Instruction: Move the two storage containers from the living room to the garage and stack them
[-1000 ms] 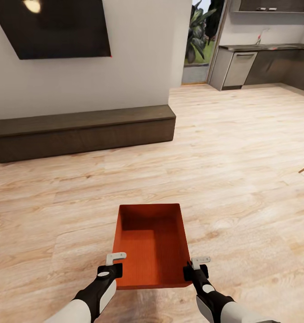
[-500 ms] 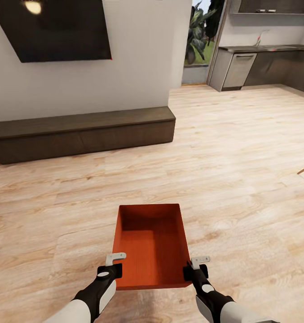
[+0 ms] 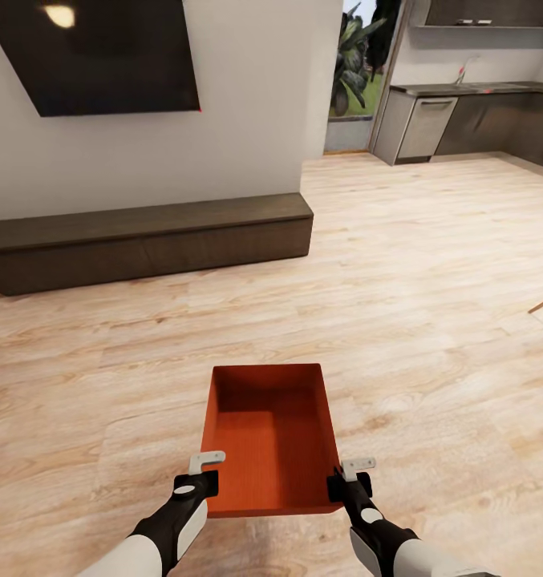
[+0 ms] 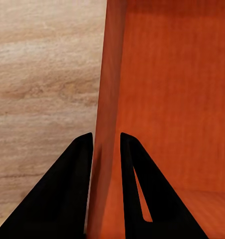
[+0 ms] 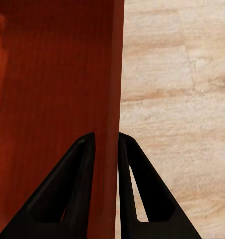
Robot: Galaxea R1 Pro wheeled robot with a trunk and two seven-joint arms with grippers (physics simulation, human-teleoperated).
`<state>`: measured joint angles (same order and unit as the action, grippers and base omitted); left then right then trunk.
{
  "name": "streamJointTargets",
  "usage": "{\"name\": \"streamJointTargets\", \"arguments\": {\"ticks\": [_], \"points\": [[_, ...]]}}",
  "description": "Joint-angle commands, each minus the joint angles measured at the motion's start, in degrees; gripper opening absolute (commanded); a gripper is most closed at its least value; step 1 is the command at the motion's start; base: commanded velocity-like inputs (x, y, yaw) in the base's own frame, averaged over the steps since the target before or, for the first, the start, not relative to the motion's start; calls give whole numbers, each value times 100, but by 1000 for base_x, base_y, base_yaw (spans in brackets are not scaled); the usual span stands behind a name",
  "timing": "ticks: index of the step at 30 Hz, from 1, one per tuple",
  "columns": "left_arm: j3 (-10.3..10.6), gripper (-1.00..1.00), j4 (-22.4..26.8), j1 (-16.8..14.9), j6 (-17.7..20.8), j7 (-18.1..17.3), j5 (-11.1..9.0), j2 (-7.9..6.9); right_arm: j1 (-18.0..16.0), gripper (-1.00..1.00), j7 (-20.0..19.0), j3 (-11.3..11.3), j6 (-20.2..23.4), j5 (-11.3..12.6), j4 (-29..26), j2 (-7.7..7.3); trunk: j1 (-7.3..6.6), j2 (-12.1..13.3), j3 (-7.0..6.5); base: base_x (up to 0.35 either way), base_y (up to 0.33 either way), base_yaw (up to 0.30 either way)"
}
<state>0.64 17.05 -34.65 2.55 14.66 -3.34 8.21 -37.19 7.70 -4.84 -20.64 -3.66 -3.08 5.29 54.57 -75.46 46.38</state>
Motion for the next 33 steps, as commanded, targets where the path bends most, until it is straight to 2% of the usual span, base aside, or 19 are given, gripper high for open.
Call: {"name": "streamJointTargets", "arguments": {"ticks": [1,25,33], "points": [[-35,-100,10,2,35,134,26,-4,-6,-100,82,203,-27,50,0,-1,-23,40,-15,0,0,0],[-38,-100,18,2,35,134,20,-4,-7,-100,82,203,-36,50,0,-1,-550,1002,-446,0,0,0],[-33,-100,18,2,27,134,18,-4,-4,-100,82,203,-44,50,0,-8,-550,1002,-446,0,0,0]]}}
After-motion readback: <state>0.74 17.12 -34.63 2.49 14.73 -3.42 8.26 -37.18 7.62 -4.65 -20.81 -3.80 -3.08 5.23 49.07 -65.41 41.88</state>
